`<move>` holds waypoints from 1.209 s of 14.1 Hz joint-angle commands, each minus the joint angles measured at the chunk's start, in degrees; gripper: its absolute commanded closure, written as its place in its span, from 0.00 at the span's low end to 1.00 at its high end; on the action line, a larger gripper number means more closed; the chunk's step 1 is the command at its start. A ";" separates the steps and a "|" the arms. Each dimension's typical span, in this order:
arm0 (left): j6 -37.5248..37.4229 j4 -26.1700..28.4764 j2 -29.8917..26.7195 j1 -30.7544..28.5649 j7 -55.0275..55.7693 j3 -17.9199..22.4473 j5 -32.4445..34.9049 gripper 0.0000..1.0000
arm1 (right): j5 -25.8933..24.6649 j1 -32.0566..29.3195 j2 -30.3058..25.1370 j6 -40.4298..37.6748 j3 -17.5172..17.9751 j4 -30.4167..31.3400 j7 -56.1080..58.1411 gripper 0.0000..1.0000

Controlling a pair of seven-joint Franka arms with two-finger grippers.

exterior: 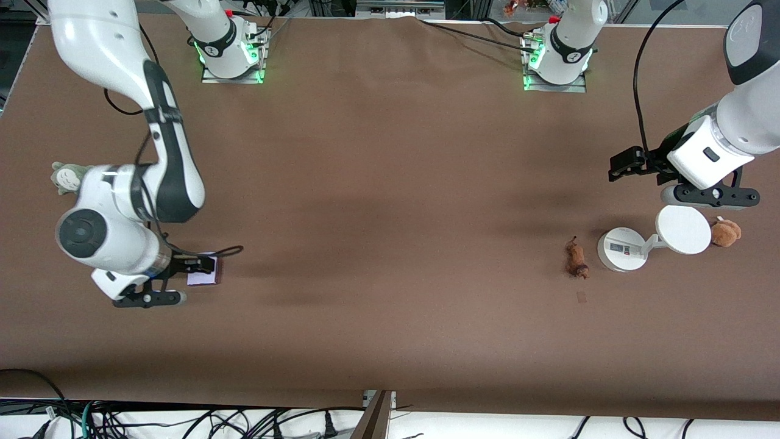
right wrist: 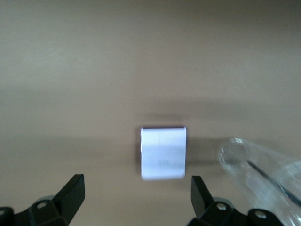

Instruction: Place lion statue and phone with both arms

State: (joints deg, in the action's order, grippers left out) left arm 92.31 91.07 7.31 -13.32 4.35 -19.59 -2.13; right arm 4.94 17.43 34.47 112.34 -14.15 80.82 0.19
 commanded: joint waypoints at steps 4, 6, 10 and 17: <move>-0.38 -1.68 0.87 1.89 -0.31 -0.10 -0.68 0.00 | -0.28 -0.56 -9.59 -18.17 -0.26 -3.99 0.78 0.00; -0.37 -1.68 0.78 2.07 -0.31 -0.10 -0.77 0.00 | -0.45 0.32 -14.94 -21.90 0.17 -4.18 -0.01 0.00; -0.29 -1.77 0.78 2.16 -0.22 -0.10 -1.38 0.00 | -0.98 -3.70 -22.85 -25.51 6.13 0.20 0.07 0.00; 0.06 -1.77 0.78 2.16 -0.22 -1.06 -1.30 0.00 | -5.29 -9.52 -32.01 -30.06 10.72 4.44 0.69 0.00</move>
State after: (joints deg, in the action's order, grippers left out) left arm 92.42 90.85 7.32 -11.22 4.35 -20.21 -2.28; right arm 0.30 9.47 6.14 84.55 -4.85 82.96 0.42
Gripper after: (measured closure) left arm 0.000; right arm 0.000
